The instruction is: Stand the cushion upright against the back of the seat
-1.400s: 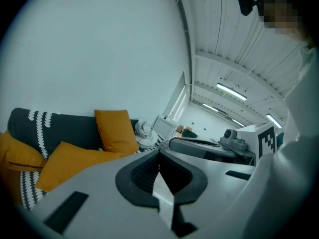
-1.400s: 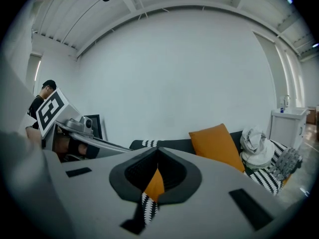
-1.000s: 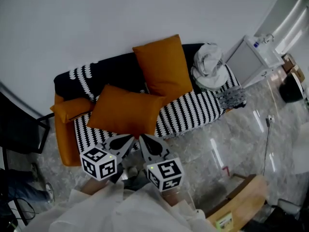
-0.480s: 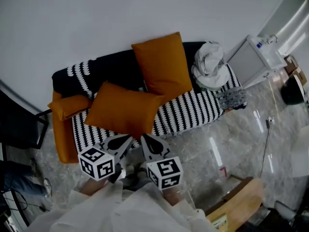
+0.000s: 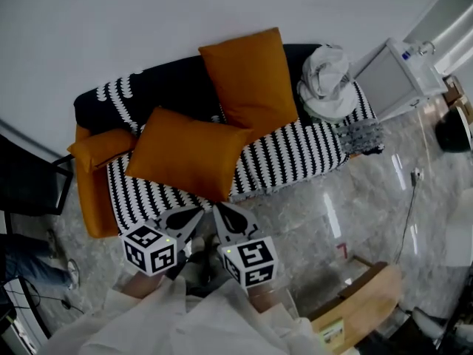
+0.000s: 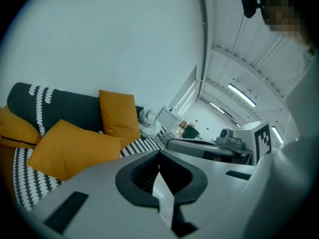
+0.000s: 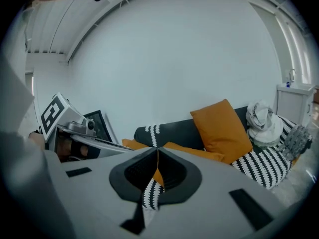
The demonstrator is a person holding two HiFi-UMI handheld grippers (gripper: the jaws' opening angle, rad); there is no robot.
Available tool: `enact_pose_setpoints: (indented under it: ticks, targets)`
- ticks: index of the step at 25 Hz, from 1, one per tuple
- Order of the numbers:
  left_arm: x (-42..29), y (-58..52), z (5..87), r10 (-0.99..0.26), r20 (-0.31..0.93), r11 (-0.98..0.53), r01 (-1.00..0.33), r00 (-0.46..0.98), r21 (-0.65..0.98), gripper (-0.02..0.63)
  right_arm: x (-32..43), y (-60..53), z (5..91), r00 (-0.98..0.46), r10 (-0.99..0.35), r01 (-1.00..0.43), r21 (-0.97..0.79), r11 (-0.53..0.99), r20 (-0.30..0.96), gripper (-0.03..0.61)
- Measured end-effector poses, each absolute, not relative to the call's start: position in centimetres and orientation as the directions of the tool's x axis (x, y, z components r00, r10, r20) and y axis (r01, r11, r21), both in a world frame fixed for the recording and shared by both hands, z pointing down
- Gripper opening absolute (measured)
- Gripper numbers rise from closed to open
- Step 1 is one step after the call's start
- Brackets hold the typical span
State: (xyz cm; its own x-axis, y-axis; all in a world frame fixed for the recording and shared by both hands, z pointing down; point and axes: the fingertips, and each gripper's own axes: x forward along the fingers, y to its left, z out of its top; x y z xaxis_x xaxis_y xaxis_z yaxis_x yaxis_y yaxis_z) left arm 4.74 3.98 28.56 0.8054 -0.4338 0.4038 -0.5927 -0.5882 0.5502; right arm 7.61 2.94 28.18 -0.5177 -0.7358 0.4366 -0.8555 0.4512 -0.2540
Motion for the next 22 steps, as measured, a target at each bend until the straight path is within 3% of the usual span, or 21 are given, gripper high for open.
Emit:
enact_pose_setpoints:
  ticks: [22]
  targets:
    - [6.6,0.7,38.2,-0.439,0.418,-0.525,-0.605,0.795,0.599,0.008,8.8,0.7,37.8,-0.510,-0.686,-0.860,-0.281,0.427,0.519,0.014]
